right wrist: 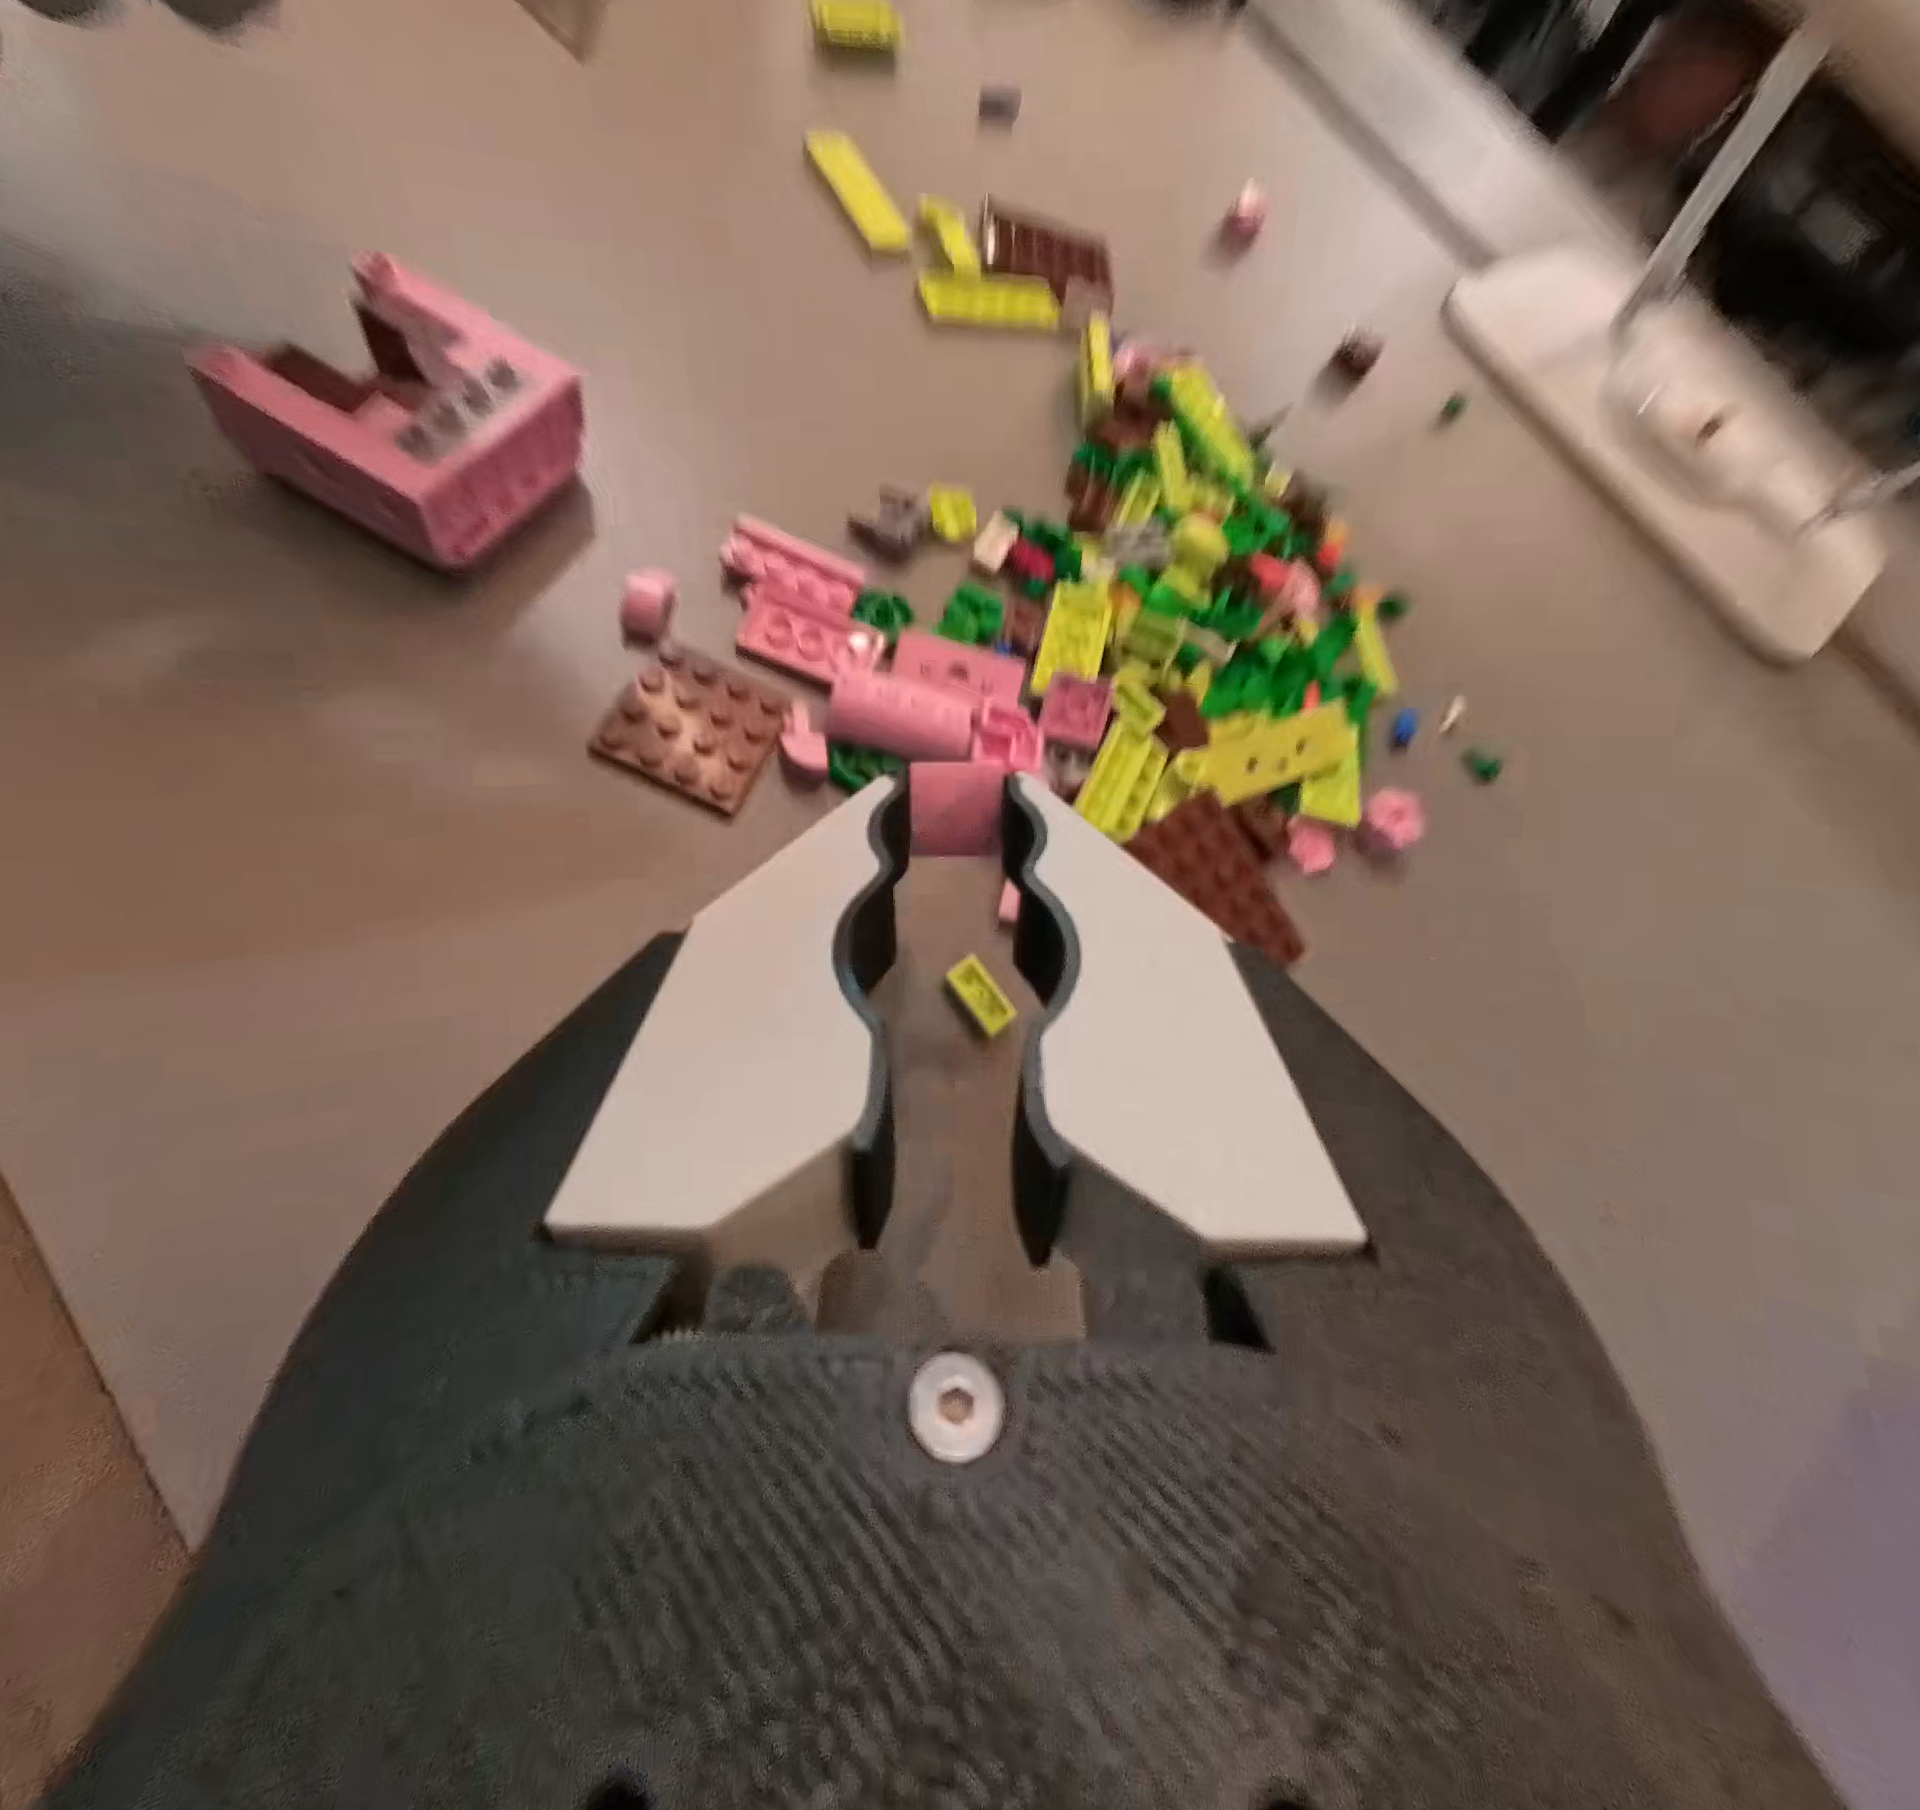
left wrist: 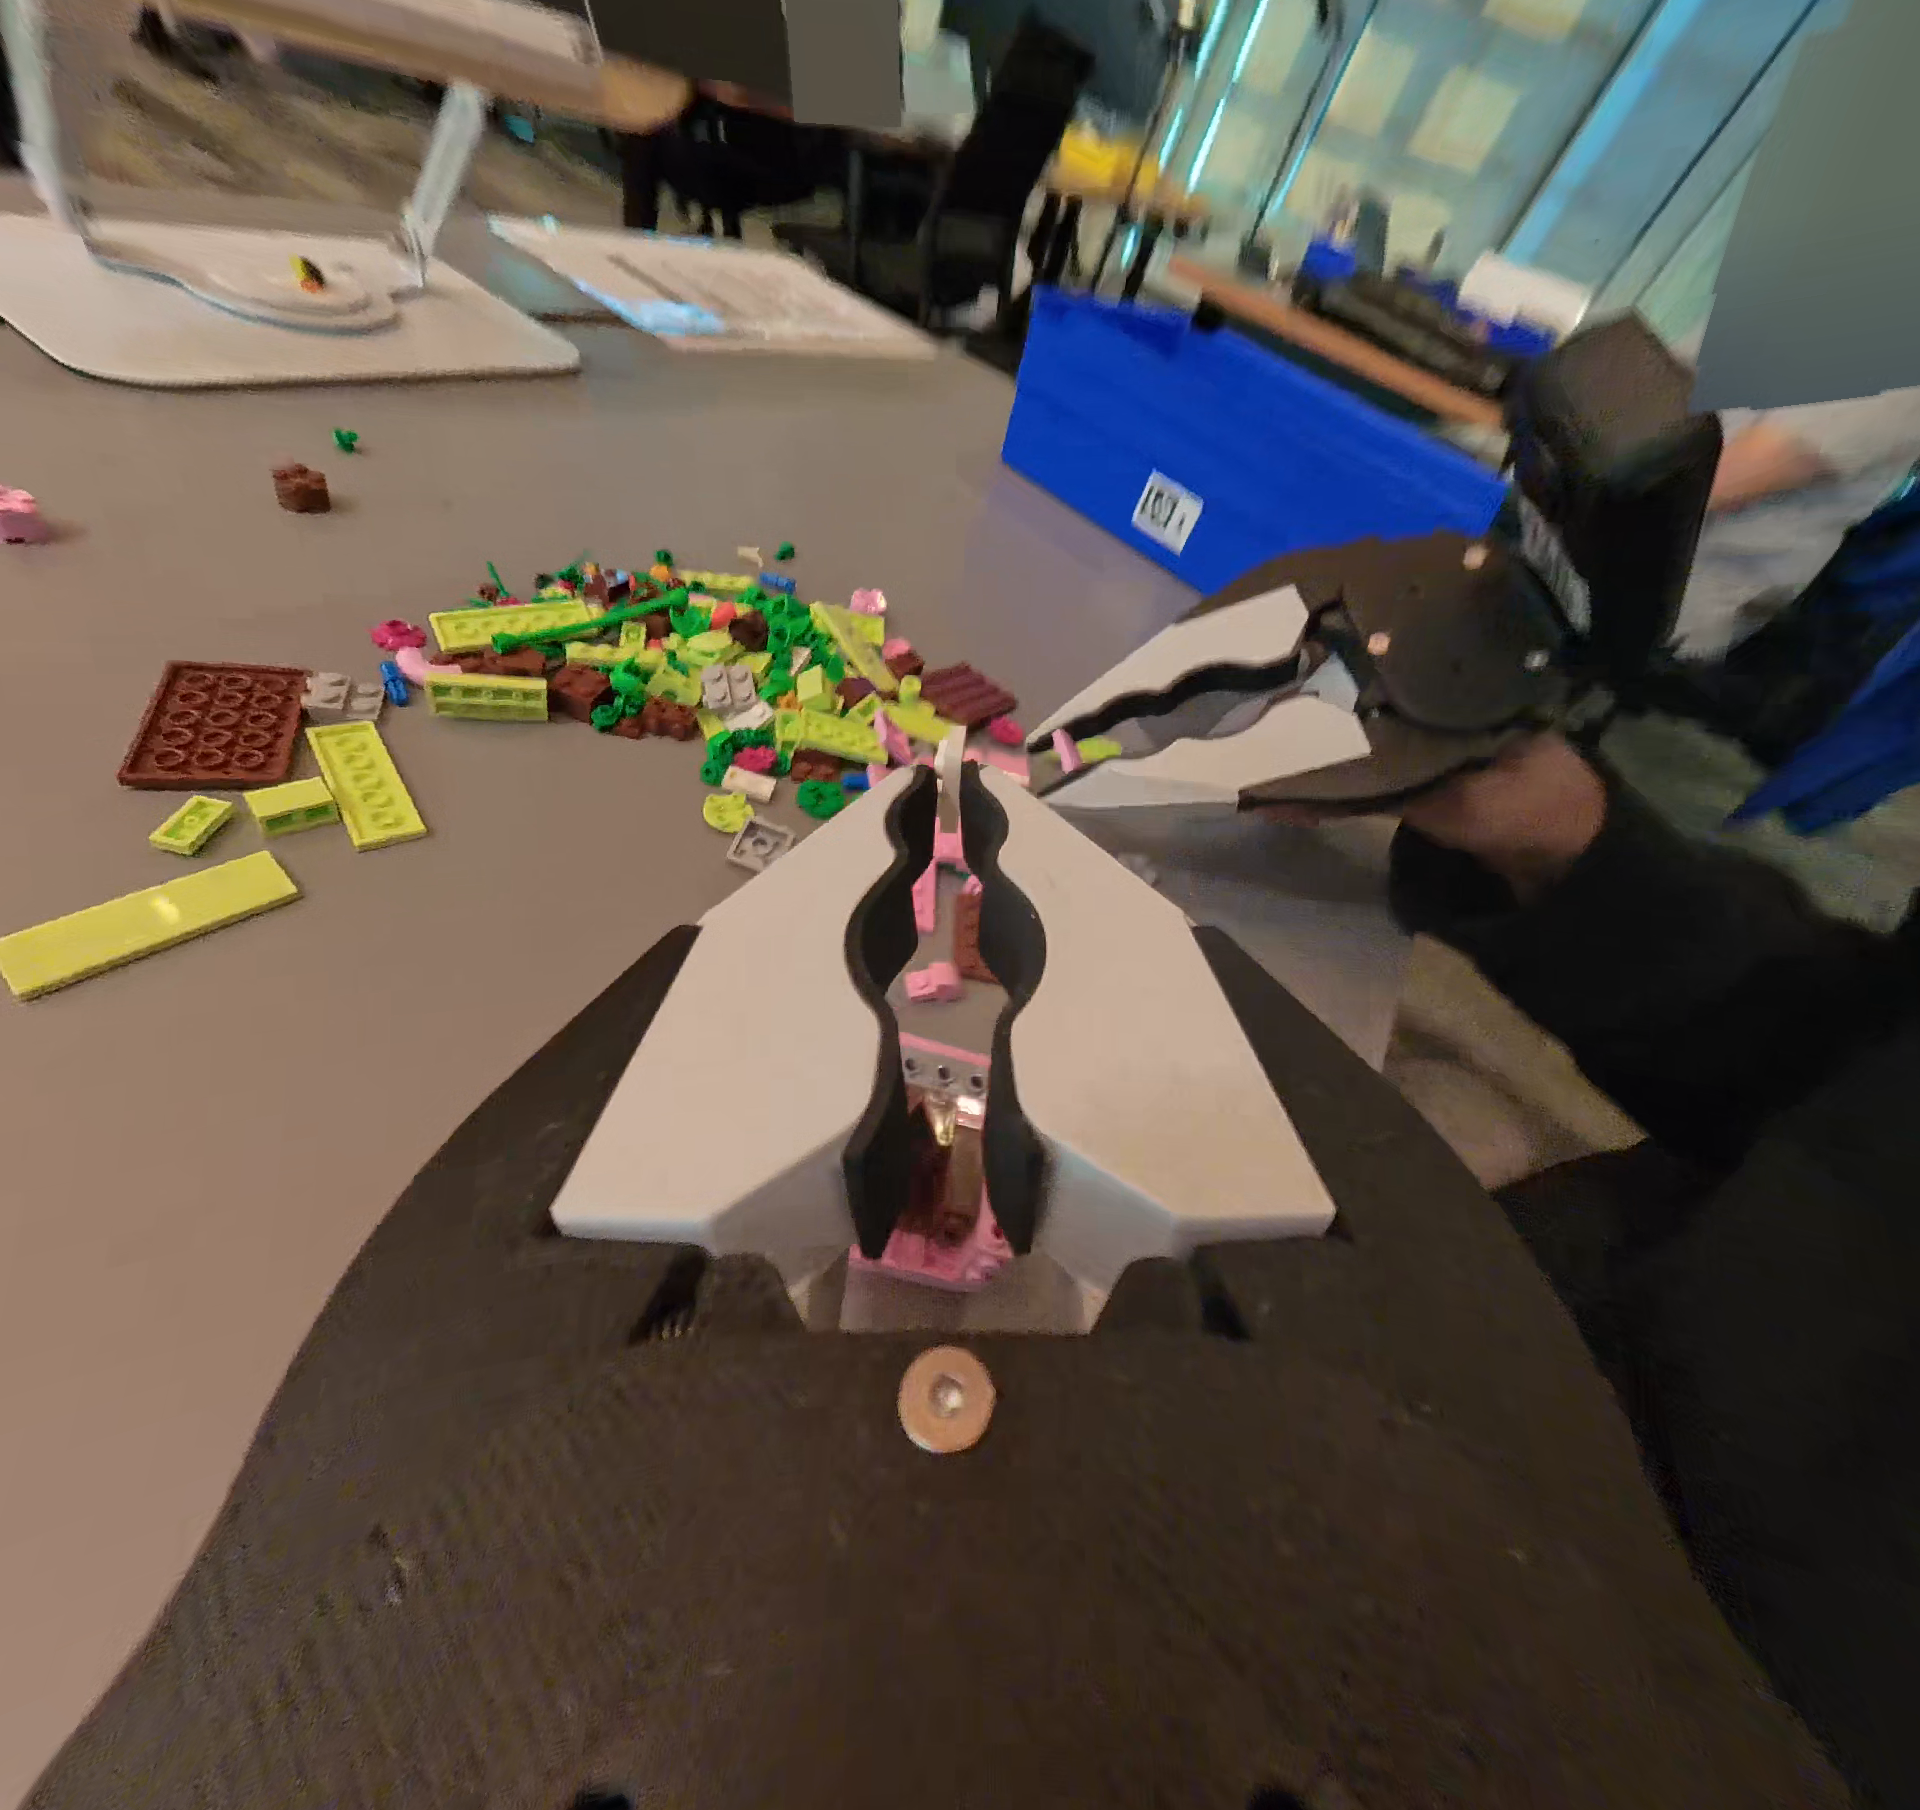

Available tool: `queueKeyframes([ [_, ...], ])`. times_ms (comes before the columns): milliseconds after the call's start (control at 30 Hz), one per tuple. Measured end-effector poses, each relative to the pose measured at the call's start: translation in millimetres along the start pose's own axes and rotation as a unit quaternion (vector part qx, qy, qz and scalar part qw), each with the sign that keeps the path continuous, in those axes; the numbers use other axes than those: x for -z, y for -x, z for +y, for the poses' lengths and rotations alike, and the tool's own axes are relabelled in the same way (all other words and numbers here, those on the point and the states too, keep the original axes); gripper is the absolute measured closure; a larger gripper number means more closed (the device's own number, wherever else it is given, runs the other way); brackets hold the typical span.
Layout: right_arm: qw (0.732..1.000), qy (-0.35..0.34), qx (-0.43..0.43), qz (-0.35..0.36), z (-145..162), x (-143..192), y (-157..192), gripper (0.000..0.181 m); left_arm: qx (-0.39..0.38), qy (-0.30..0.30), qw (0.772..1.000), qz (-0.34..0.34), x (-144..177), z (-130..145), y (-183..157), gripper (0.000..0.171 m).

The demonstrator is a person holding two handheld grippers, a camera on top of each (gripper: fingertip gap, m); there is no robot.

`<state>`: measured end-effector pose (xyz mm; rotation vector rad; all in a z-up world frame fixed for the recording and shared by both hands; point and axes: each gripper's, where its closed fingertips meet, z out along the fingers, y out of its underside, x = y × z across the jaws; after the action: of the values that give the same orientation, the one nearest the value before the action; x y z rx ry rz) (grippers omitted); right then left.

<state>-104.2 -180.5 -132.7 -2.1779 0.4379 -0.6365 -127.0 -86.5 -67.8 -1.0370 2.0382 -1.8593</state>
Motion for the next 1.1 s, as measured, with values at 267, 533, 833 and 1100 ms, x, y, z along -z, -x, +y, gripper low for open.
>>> queueKeyframes([
  [267, 0.998, 0.008, -0.066, -0.003, 5.6, -3.5, -12.6, 0.146, -0.023, 0.171, 0.985, -0.004, -50.6, 26.0, 25.8, 0.17],
  [533, 0.977, -0.14, -0.155, 0.04, -24.6, 42.4, -58.6, 0.147, -0.017, 0.186, 0.982, 0.031, -69.3, 26.3, 24.7, 0.142],
  [833, 0.98, -0.147, -0.135, 0.015, -33.4, 36.3, -36.9, 0.149, -0.107, 0.096, 0.989, 0.046, -3.5, 8.1, 10.1, 0.106],
  [1100, 0.964, -0.184, -0.166, -0.101, -66.6, 15.6, 16.4, 0.147, -0.179, 0.235, 0.955, 0.029, 4.8, 72.5, -5.6, 0.082],
])
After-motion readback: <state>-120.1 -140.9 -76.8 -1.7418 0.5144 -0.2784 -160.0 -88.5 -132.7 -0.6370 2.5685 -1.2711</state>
